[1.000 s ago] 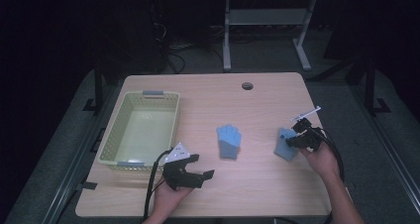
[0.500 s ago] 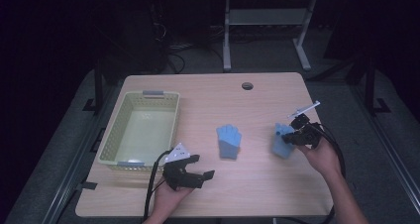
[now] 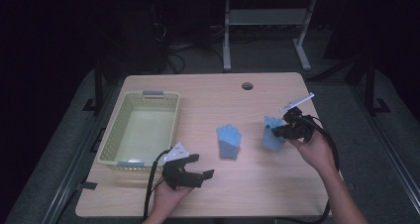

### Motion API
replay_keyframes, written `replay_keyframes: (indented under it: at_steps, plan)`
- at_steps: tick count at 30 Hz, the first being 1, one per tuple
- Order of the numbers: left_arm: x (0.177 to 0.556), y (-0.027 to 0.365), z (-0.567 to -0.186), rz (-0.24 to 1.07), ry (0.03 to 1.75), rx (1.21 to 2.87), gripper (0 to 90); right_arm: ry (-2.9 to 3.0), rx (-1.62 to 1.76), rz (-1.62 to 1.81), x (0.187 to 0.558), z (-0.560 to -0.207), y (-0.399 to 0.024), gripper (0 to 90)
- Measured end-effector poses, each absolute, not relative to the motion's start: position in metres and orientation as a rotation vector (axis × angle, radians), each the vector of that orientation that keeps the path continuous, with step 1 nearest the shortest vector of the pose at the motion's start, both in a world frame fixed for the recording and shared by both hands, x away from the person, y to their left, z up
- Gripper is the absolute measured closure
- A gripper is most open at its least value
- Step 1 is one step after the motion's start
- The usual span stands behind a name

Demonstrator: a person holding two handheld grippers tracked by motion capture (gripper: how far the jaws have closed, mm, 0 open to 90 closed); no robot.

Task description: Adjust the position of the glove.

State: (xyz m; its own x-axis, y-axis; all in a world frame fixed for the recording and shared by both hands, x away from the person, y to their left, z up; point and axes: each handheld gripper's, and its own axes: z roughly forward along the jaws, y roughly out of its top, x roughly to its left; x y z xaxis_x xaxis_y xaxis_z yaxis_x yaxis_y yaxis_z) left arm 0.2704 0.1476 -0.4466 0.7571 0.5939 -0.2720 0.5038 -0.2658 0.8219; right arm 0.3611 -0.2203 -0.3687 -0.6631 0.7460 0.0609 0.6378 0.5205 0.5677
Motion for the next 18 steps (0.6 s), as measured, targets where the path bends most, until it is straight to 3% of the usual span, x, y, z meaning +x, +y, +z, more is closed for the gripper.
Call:
replay_keyframes:
  at_steps: [18]
  plan:
    - [0.27,0.149,-0.445,0.112,0.834,1.918,16.2,2.685,0.995,0.878,0.377,-0.366,-0.156,83.1]
